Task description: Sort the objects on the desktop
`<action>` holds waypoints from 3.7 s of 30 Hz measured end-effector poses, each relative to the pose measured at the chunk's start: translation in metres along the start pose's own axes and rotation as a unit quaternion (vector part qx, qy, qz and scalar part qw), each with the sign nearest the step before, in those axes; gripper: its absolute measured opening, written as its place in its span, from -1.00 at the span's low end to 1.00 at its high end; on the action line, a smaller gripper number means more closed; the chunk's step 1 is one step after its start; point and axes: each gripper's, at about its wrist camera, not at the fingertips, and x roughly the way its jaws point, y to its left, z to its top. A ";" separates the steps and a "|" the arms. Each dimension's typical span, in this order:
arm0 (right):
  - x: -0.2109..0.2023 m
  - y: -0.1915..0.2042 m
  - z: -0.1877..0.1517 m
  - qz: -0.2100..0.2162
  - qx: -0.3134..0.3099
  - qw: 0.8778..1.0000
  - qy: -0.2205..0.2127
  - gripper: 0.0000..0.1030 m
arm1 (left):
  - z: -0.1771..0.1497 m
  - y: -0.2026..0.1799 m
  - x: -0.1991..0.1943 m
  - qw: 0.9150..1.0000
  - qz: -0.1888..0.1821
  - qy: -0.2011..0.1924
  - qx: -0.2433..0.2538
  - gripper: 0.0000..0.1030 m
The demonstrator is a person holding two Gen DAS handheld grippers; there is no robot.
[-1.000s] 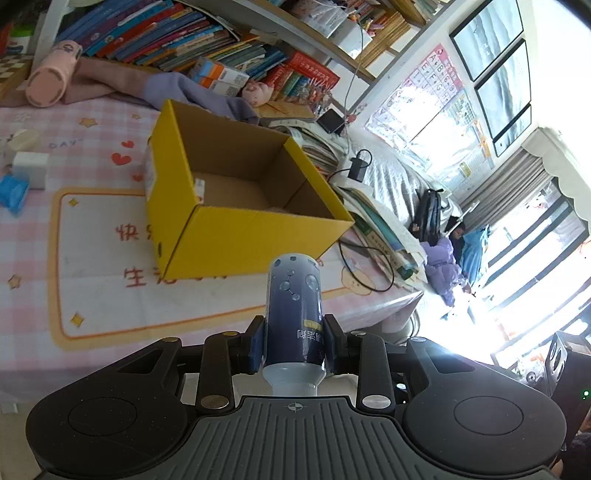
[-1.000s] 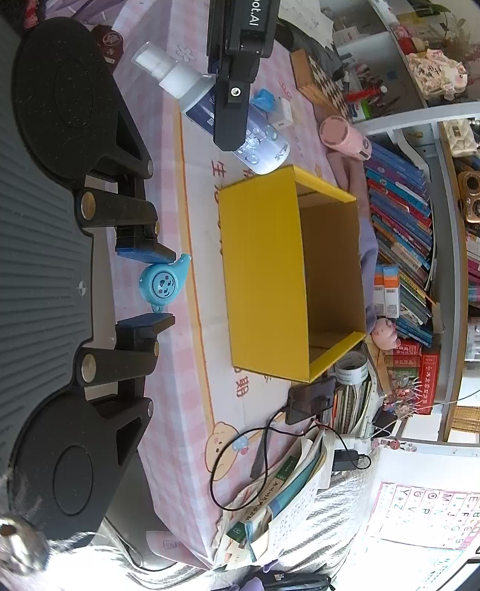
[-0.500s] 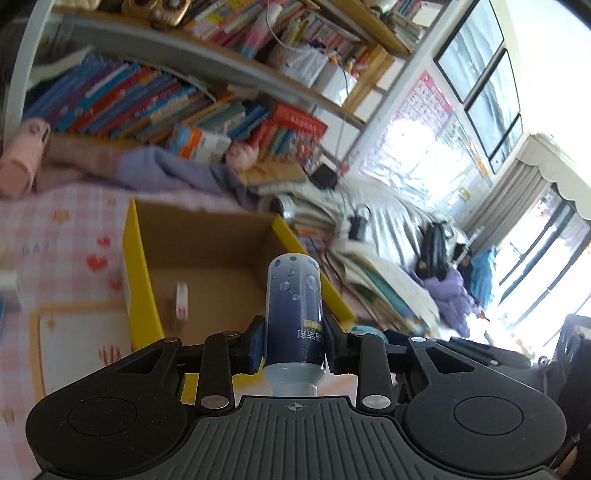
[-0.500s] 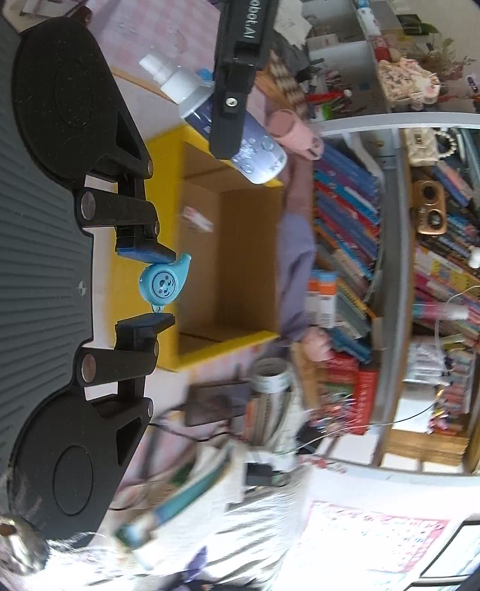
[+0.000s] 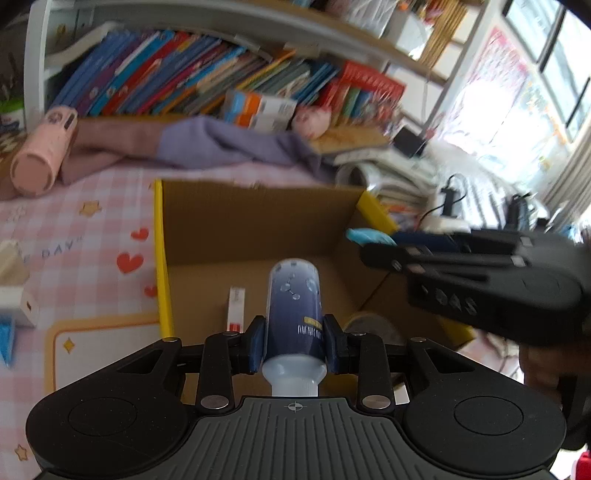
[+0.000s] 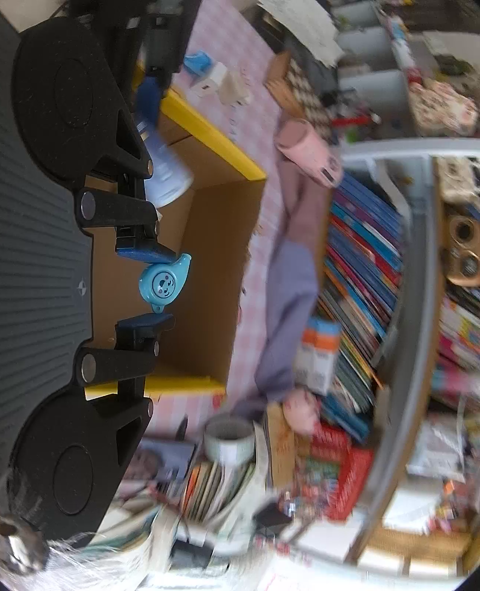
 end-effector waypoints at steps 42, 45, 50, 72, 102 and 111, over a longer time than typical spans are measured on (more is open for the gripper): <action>0.039 -0.011 0.006 0.075 -0.019 0.996 0.045 -0.16 | -0.010 -0.033 -0.030 0.995 0.077 -0.054 0.038 0.00; 0.017 -0.007 0.004 0.066 -0.006 0.998 0.020 -0.15 | -0.015 -0.031 -0.047 0.993 0.081 -0.072 0.043 0.17; -0.019 0.003 -0.003 0.046 0.015 0.999 -0.023 -0.13 | -0.024 -0.024 -0.070 0.990 0.090 -0.093 0.054 0.29; -0.099 0.099 -0.070 -0.070 0.061 0.993 -0.078 -0.11 | -0.083 0.034 -0.136 0.987 0.079 -0.108 0.083 0.32; -0.115 0.224 -0.118 -0.028 0.058 0.998 -0.014 -0.10 | -0.159 0.098 -0.199 0.988 0.120 -0.071 0.072 0.45; -0.110 0.244 -0.115 -0.003 0.039 0.999 -0.005 -0.07 | -0.167 0.115 -0.212 0.987 0.141 -0.068 0.045 0.60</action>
